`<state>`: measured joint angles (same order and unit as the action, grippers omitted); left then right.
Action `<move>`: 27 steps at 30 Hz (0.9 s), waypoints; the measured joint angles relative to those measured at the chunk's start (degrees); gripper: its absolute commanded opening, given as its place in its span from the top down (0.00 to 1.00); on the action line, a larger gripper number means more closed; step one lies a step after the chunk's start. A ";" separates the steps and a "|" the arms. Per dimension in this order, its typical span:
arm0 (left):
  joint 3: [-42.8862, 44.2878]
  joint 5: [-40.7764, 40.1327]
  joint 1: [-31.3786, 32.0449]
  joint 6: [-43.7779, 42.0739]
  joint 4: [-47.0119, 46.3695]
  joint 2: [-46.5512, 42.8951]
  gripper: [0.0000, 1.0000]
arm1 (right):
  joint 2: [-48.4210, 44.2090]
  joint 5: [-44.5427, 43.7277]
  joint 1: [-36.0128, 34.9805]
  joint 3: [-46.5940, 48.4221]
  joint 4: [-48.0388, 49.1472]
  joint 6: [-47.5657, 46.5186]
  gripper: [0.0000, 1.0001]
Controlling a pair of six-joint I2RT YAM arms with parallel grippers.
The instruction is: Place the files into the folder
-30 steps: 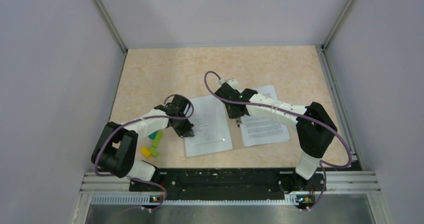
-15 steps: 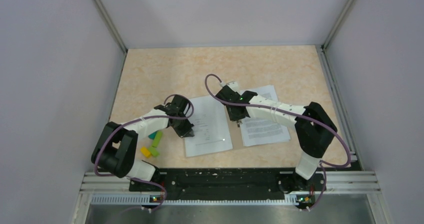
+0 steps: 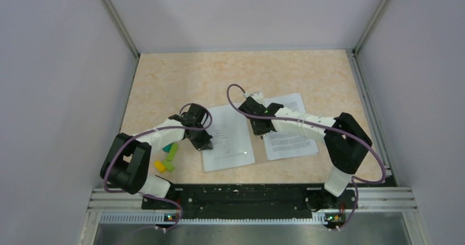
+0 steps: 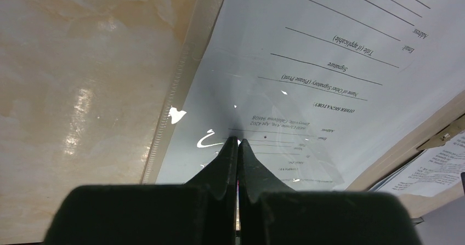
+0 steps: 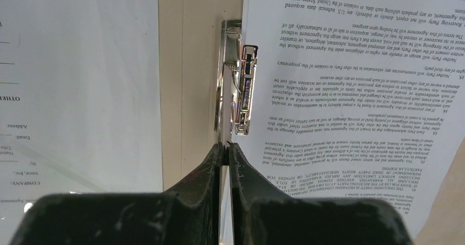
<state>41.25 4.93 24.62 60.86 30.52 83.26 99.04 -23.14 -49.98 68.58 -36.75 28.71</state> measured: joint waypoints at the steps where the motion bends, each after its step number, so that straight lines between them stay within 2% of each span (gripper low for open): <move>1: 0.02 0.11 -0.09 0.13 0.02 0.04 1.00 | -0.20 -0.02 0.00 -0.42 0.39 0.07 0.96; 7: 0.00 0.59 -0.50 0.59 0.09 0.28 1.00 | -1.51 -0.13 0.00 -2.99 3.23 0.92 1.00; 27: 0.00 1.11 -0.92 0.79 0.11 0.28 1.00 | -2.67 0.26 0.00 -7.85 8.50 3.04 1.00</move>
<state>41.25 6.04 23.70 61.65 30.63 83.55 96.38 -22.87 -49.98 60.73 -28.25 31.75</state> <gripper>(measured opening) 0.009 0.004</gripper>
